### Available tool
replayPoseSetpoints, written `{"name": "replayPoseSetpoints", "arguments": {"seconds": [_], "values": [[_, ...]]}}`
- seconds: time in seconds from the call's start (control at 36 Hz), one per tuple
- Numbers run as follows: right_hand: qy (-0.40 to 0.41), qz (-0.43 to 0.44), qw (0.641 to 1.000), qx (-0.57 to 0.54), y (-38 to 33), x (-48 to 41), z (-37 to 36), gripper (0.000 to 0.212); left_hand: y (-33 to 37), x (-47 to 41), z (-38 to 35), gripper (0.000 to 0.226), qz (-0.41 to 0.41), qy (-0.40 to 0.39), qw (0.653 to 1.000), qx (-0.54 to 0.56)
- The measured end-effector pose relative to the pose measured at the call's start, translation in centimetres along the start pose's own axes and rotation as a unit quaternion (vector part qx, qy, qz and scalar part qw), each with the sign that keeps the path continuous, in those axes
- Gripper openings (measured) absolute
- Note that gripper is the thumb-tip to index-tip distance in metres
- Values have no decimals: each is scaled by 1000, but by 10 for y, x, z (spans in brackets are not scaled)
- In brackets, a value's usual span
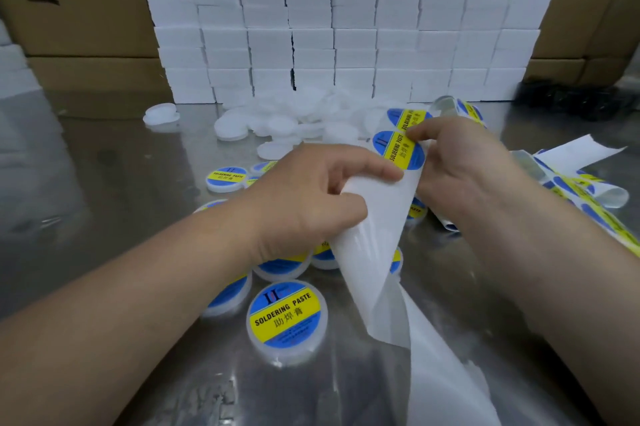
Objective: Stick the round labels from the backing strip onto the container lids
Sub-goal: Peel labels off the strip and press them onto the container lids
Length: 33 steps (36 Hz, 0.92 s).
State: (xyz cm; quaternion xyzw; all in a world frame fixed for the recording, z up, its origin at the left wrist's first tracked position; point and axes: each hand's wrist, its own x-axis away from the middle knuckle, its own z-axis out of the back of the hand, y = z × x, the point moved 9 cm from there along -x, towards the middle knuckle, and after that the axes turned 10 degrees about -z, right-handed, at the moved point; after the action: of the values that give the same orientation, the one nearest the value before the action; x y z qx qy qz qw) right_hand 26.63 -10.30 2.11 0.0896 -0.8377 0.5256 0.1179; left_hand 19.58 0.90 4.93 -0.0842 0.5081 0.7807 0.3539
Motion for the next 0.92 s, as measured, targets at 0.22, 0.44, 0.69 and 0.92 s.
{"name": "replayPoseSetpoints", "arguments": {"seconds": [0.22, 0.44, 0.69, 0.92], "values": [[-3, 156, 983, 96, -22, 14, -8, 59, 5, 3, 34, 25, -41, 140, 979, -143], [-130, 268, 930, 214, -18, 46, -43, 49, -15, 1, 49, 21, 25, 216, 969, -118], [-209, 239, 922, 221, -12, 50, -52, 57, -14, -2, 39, 25, 15, 202, 975, 96], [-242, 245, 913, 218, -8, 54, -57, 42, -17, -1, 41, 39, 41, 229, 948, 219]]}}
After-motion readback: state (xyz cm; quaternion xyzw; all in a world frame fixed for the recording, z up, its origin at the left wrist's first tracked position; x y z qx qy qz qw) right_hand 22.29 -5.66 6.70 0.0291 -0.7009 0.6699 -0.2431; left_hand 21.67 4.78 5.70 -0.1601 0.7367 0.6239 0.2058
